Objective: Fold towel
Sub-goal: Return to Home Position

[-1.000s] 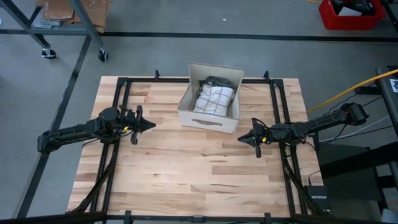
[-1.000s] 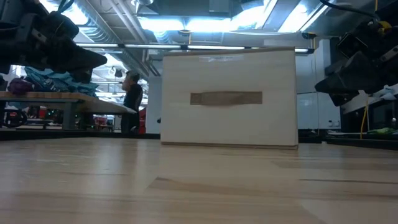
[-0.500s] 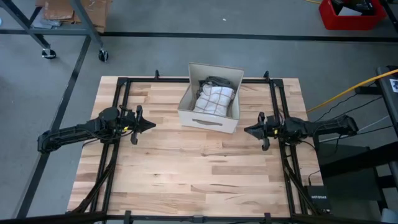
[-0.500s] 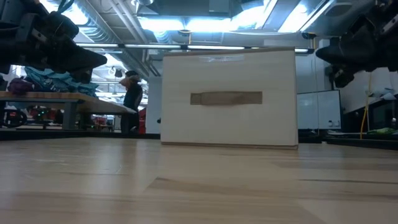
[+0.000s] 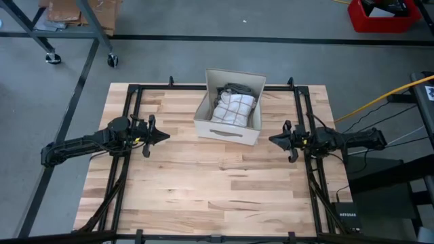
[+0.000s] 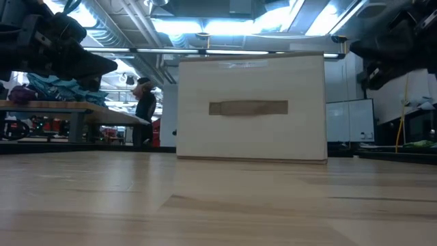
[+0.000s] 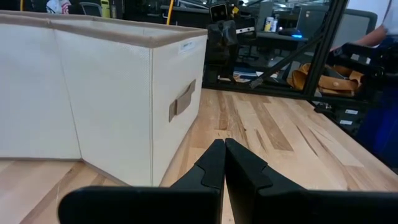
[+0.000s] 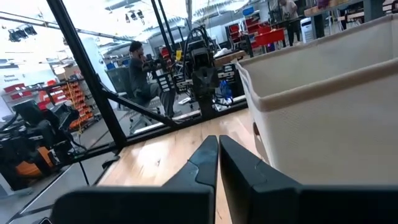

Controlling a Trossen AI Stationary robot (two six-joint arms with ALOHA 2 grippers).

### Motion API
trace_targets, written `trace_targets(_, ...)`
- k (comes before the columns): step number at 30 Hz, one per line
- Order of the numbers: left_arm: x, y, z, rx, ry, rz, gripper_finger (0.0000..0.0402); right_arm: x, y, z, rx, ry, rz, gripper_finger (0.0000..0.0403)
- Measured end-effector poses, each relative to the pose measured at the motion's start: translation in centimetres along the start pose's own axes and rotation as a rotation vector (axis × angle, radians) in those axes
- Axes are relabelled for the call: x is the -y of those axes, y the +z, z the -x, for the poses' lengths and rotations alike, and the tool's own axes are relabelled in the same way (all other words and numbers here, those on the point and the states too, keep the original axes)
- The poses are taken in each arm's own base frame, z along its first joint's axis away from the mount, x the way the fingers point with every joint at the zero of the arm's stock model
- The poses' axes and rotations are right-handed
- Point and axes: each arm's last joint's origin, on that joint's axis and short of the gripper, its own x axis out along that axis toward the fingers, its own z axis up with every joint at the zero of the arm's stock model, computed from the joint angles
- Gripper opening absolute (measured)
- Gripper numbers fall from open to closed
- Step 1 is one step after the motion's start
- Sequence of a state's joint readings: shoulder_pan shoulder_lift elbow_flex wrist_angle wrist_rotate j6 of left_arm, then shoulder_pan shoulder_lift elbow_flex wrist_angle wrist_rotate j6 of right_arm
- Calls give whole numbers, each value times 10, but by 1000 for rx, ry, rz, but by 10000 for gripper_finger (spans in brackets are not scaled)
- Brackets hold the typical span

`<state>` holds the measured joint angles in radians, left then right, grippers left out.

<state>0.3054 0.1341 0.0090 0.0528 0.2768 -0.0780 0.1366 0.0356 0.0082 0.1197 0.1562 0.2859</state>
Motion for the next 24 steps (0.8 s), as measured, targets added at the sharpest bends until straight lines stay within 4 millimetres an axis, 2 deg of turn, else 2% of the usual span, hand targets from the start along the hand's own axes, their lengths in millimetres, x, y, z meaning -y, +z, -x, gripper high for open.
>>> trace_targets(24,0,0,0,0,0,0,4,0,1,2,14,4,-2,21)
